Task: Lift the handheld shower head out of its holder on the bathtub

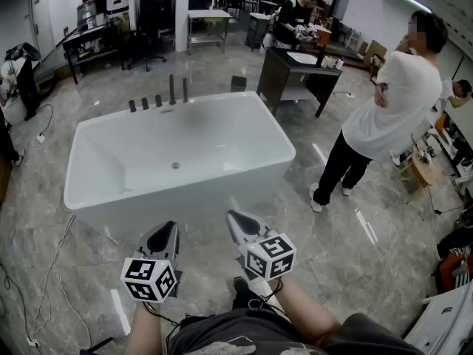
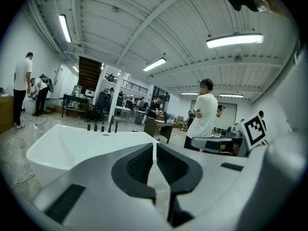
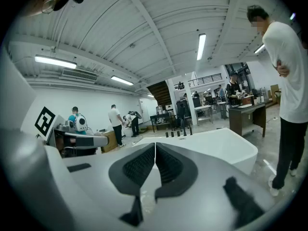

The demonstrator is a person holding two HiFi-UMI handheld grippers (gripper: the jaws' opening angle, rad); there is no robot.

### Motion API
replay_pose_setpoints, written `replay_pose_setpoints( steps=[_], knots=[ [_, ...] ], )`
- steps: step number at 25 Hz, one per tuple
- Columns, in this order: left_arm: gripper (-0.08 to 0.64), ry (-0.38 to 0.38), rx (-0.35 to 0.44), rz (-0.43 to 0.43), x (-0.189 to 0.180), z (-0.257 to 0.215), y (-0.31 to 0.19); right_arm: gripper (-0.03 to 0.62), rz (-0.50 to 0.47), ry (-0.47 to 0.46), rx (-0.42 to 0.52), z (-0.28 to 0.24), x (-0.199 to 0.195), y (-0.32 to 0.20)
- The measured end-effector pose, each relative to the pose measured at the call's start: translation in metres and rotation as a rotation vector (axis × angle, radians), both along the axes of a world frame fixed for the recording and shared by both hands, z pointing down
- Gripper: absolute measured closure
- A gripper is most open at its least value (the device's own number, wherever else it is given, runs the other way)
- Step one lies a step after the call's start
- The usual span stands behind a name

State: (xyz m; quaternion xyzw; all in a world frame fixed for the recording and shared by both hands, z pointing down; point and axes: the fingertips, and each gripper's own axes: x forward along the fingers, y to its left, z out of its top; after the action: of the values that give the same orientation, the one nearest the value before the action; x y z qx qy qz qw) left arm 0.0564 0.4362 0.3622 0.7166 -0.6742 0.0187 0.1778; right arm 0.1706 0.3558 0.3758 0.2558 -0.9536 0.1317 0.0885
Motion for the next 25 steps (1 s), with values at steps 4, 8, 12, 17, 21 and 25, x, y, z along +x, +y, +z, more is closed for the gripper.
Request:
replay_pose_setpoints(
  steps=[4,8,12,17,21,25],
  knots=[
    [0.528,-0.002,0.001,0.005,-0.009,-0.001,0.002,0.565,-0.002,0.004,0.004,0.0,-0.01,0.003],
    [0.528,0.0,0.007,0.008,-0.01,-0.002,0.004,0.565,-0.004,0.007,0.005,0.001,-0.012,0.007],
    [0.528,0.002,0.012,0.015,-0.009,-0.003,0.005,0.566,-0.012,0.014,0.002,0.001,-0.013,0.009],
    [0.528,0.007,0.021,0.022,-0.019,-0.003,0.011,0.566,-0.034,-0.005,0.017,-0.005,-0.027,0.018],
    [0.528,0.009,0.026,0.032,-0.02,-0.003,0.018,0.565,-0.008,-0.052,0.007,-0.01,-0.028,0.023],
    [0.528,0.011,0.03,0.023,-0.026,0.0,0.02,0.565,0.008,-0.056,-0.005,-0.003,-0.027,0.024]
  ],
)
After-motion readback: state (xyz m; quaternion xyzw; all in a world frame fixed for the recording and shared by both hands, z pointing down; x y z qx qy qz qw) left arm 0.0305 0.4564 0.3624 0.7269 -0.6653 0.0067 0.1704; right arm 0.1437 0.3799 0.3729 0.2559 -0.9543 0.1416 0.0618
